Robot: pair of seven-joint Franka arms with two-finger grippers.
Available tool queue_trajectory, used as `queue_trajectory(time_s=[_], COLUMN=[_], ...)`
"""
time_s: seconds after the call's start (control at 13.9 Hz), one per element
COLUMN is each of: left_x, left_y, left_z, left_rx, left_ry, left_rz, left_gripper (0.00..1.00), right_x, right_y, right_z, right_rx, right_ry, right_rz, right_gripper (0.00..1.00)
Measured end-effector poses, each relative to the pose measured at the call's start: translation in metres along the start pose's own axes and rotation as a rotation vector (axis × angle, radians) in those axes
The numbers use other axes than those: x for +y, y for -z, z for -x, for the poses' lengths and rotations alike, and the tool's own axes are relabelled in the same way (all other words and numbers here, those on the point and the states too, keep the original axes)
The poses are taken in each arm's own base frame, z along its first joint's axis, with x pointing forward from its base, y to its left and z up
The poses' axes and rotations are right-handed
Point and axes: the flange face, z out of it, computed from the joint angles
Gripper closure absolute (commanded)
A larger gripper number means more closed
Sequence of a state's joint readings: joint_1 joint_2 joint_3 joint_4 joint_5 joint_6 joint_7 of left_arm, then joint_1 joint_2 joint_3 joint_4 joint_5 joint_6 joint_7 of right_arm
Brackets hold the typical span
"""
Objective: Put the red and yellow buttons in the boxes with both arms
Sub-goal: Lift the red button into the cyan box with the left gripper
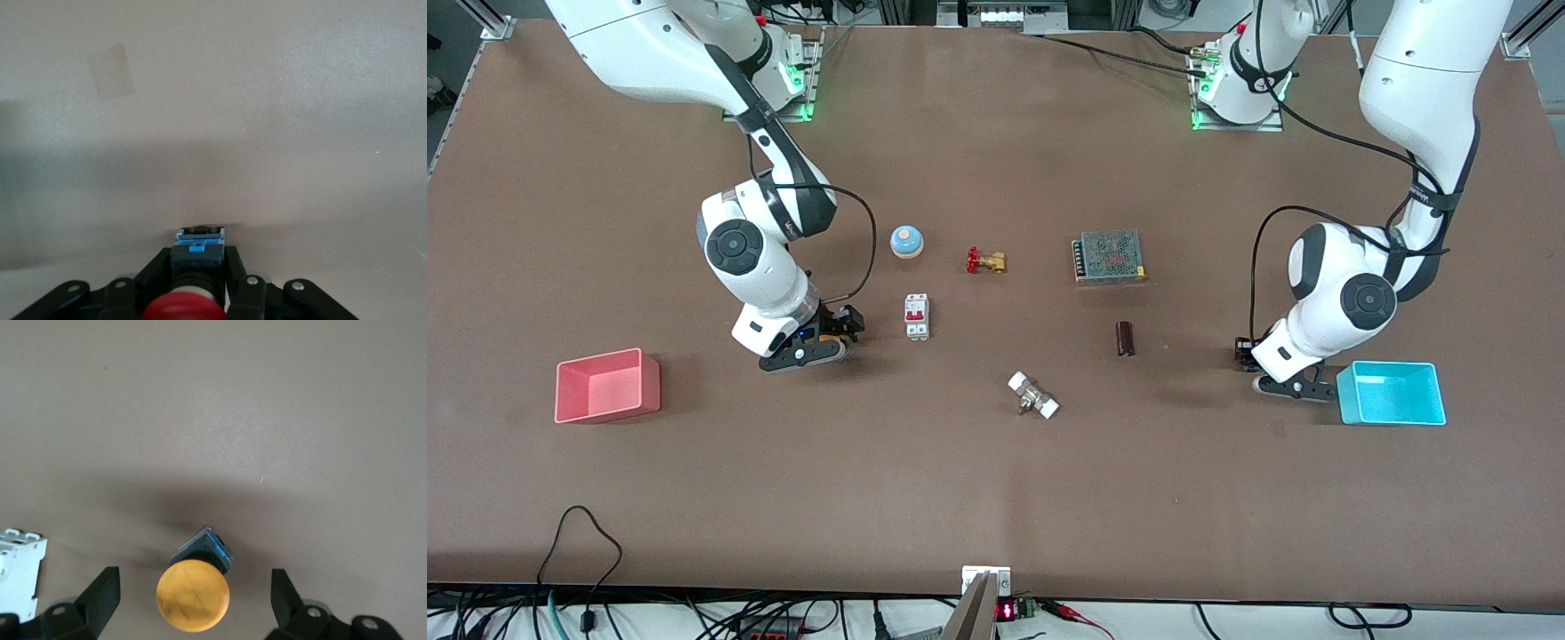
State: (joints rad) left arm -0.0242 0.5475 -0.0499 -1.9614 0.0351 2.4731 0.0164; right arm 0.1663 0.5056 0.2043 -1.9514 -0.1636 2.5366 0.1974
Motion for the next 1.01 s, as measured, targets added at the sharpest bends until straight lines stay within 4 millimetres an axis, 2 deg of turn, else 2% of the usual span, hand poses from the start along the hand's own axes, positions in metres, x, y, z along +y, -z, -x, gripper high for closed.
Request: queue_trajectory(time_s=[0.14,0.22,0.43,0.5,0.65,1.01], left_x=[-0.001,-0.003,-0.023,-0.036,-0.069,-0.151], left_y=[0.012,0.026,0.090,0.108,0.129,0.141], left_z=[-0.007,-0.014,-0.037,-0.042,-0.046,-0.040], left_rx=[-0.026,-0.049,-0.098,-0.096,-0.082,-0.077], left_ry=[0.000,-0.005,-0.035,-0.043,-0.063,-0.123], left_rz=[-0.001,-0.002,-0.002,-0.002,-0.009,-0.092], left_gripper=[0.86,0.86,0.86,0.86,0.86,0.85], right_x=[0.000,0.000,0.000,0.000,0.000,0.000], right_y=[0.000,-0.002,-0.011,-0.014,-0.020,-0.024], right_z=[0.000,0.001,0.003,0.004,0.006,0.007], right_rx=[-0.001,-0.003,-0.018,-0.023,-0.033,-0.039], right_ry=[0.060,0.081,0.099,0.100,0.105,0.139], right_rz=[0.000,0.000,-0.003,-0.004,-0.004,-0.006], right_gripper=[0.00,0.00,0.00,0.01,0.10,0.37])
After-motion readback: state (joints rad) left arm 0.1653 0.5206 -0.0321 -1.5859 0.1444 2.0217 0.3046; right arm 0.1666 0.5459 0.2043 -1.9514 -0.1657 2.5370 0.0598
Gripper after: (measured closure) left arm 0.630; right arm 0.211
